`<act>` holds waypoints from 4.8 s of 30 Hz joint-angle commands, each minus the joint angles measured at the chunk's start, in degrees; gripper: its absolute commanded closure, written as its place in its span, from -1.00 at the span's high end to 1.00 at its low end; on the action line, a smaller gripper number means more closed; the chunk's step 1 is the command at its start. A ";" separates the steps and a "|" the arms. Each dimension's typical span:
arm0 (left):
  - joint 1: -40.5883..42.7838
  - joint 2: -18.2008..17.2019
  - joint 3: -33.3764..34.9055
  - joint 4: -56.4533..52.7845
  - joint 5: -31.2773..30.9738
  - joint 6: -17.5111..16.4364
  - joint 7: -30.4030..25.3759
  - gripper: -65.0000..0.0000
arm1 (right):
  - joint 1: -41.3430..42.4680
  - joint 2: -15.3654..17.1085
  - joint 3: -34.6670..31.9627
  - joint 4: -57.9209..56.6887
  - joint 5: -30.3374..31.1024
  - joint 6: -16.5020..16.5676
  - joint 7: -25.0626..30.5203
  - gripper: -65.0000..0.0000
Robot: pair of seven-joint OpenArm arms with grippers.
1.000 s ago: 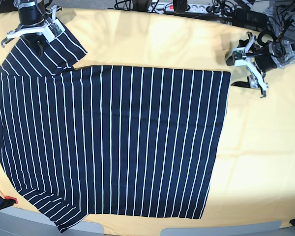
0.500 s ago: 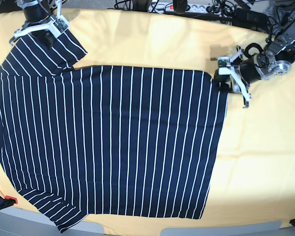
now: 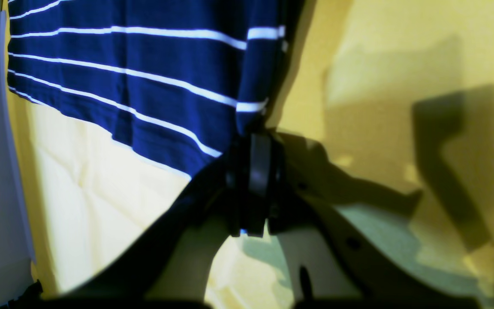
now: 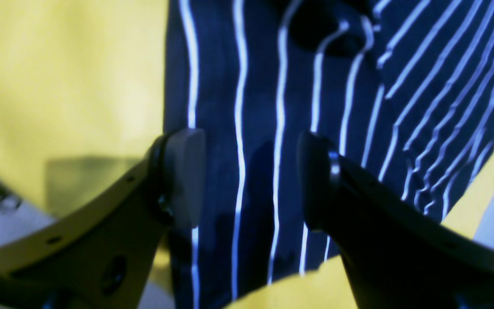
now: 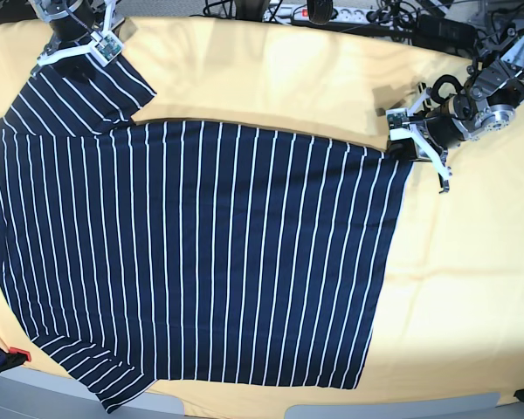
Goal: Fold the T-shirt properly
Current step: 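Grasp the side edge with both grippers and fold it toward the shirt center, then lower the folded edge onto the shirt and open both grippers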
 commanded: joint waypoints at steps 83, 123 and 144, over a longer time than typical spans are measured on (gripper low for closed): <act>-8.39 -7.10 -0.55 17.18 -0.02 -6.86 8.92 -1.00 | 9.60 15.47 12.00 9.14 3.78 -3.13 -0.96 -1.00; -14.01 3.52 -0.52 5.03 -0.02 0.46 7.32 -0.59 | 50.45 15.72 -4.85 -25.07 18.01 7.43 4.50 -1.00; -17.64 0.72 -0.52 5.20 -9.09 -13.70 11.74 0.17 | 53.13 15.15 -4.55 -16.87 17.99 -3.54 -4.63 0.13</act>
